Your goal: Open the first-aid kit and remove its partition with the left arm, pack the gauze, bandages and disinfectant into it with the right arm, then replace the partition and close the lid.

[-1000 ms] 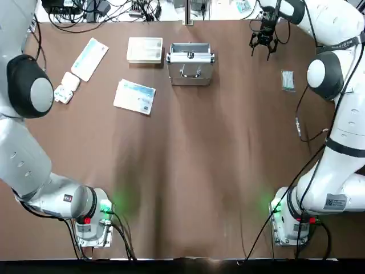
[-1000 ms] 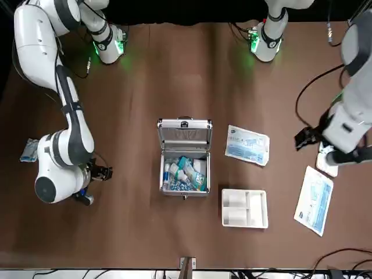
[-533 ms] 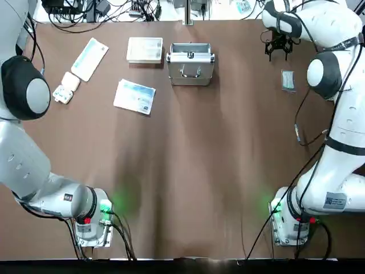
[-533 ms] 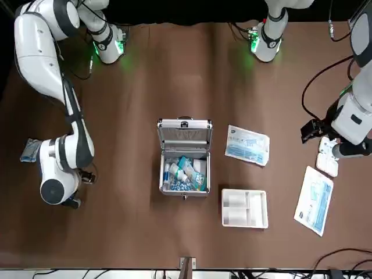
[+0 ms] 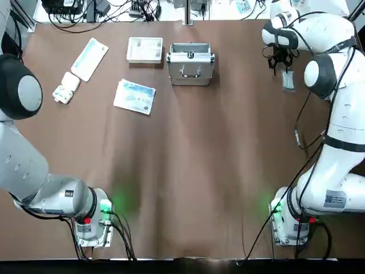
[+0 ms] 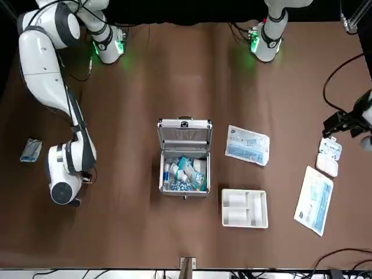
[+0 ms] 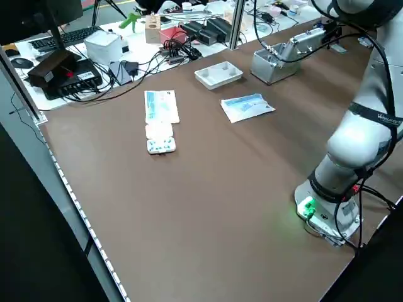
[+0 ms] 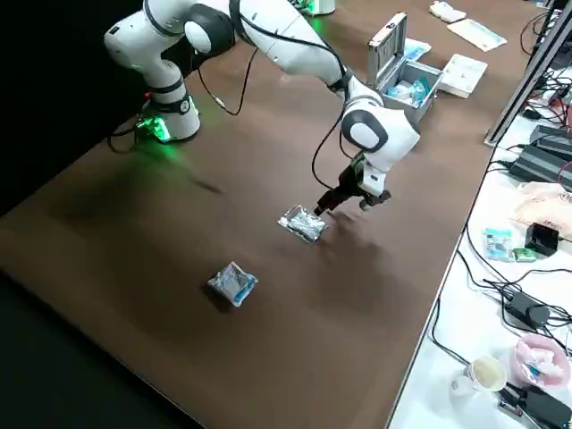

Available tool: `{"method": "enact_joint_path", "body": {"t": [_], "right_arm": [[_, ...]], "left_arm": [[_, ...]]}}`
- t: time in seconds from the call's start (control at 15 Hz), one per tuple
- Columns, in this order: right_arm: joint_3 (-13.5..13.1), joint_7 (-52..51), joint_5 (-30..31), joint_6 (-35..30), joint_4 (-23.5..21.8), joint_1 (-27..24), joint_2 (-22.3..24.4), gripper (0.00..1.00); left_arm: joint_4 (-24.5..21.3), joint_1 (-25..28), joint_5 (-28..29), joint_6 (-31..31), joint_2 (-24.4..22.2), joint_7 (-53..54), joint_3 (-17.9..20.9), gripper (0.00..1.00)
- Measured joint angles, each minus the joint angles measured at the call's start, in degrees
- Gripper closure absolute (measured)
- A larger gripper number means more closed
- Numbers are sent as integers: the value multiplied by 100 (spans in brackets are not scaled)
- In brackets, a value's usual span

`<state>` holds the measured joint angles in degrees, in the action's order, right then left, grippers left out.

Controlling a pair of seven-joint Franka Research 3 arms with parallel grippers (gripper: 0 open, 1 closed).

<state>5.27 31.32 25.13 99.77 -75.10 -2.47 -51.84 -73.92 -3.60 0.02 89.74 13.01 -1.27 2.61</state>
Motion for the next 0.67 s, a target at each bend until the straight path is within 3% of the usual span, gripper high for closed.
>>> {"method": "enact_joint_path", "body": {"t": [0.67], "right_arm": [[-126, -8, 211, -1, -88, -18, -21, 30]], "left_arm": [[-67, -68, -5, 1, -5, -18, -46, 0]]}}
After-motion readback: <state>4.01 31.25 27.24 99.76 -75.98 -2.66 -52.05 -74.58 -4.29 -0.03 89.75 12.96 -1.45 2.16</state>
